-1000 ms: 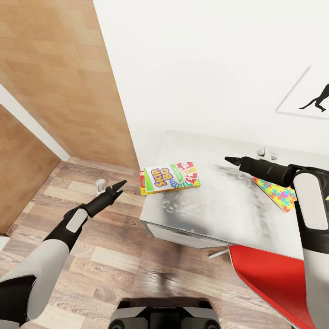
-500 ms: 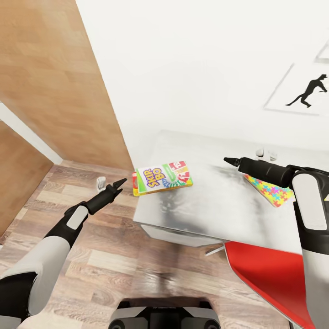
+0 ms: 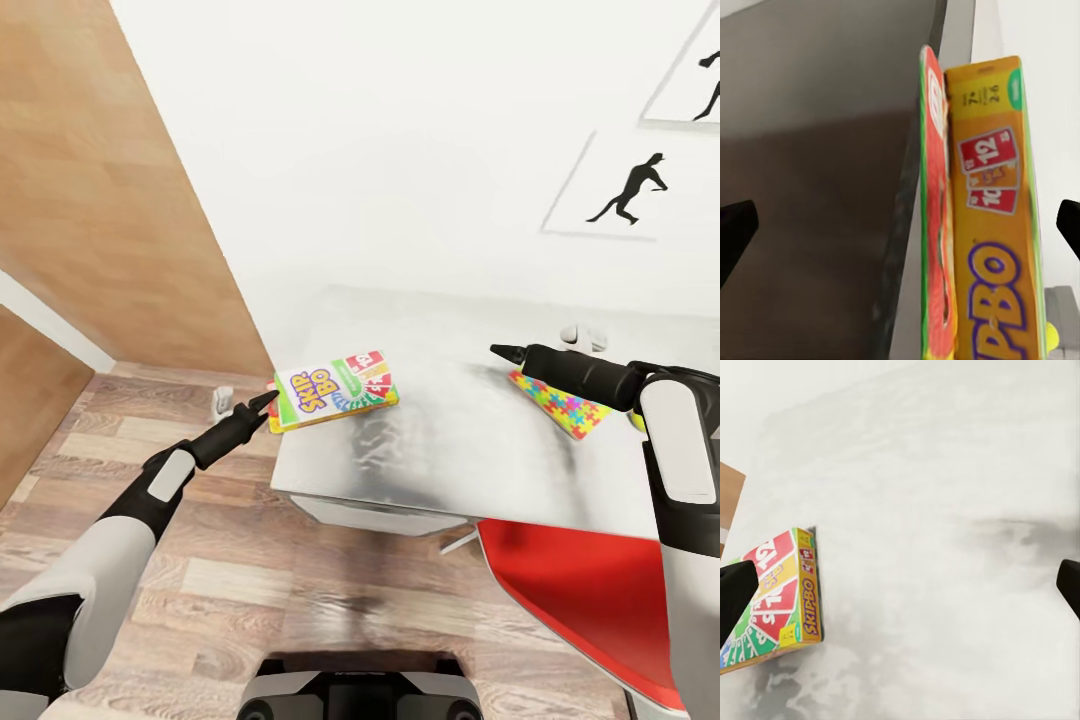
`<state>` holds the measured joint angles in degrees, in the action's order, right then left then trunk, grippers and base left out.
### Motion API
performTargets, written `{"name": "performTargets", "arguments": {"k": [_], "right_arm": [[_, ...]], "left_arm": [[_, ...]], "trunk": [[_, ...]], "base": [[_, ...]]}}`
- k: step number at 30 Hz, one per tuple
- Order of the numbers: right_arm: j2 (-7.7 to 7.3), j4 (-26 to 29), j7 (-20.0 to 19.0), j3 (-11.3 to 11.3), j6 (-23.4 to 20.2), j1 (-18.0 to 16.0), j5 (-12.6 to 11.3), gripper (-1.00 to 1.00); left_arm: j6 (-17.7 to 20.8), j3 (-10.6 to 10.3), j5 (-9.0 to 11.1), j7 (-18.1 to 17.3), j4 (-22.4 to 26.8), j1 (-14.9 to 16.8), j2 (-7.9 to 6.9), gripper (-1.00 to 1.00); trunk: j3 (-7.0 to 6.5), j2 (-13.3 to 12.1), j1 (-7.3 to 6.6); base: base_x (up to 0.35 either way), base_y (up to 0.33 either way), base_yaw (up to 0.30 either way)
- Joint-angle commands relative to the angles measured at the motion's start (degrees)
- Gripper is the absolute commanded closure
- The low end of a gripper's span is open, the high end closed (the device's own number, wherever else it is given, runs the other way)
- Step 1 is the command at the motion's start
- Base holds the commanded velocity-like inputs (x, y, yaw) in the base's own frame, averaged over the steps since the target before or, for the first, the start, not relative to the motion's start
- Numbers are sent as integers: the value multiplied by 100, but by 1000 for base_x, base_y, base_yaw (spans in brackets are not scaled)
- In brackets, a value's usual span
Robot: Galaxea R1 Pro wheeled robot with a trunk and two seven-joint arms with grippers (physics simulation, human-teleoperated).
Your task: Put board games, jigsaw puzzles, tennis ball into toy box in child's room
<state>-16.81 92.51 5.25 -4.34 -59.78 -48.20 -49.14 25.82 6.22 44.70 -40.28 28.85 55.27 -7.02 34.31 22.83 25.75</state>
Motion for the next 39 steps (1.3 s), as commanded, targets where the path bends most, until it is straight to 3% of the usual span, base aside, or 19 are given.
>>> {"name": "performTargets", "arguments": {"k": [1,39], "right_arm": [[0,4,55,0,-22,-5,-59,-100],[-7,4,55,9,-22,-5,-55,-100]], "left_arm": [[46,10,32,-8,-2,5,7,-100],[102,2,22,-6,-10,41,132,-100]], "trunk": [[7,9,3],[7,9,3]], "base": [[0,0,-31],[0,0,-31]]}}
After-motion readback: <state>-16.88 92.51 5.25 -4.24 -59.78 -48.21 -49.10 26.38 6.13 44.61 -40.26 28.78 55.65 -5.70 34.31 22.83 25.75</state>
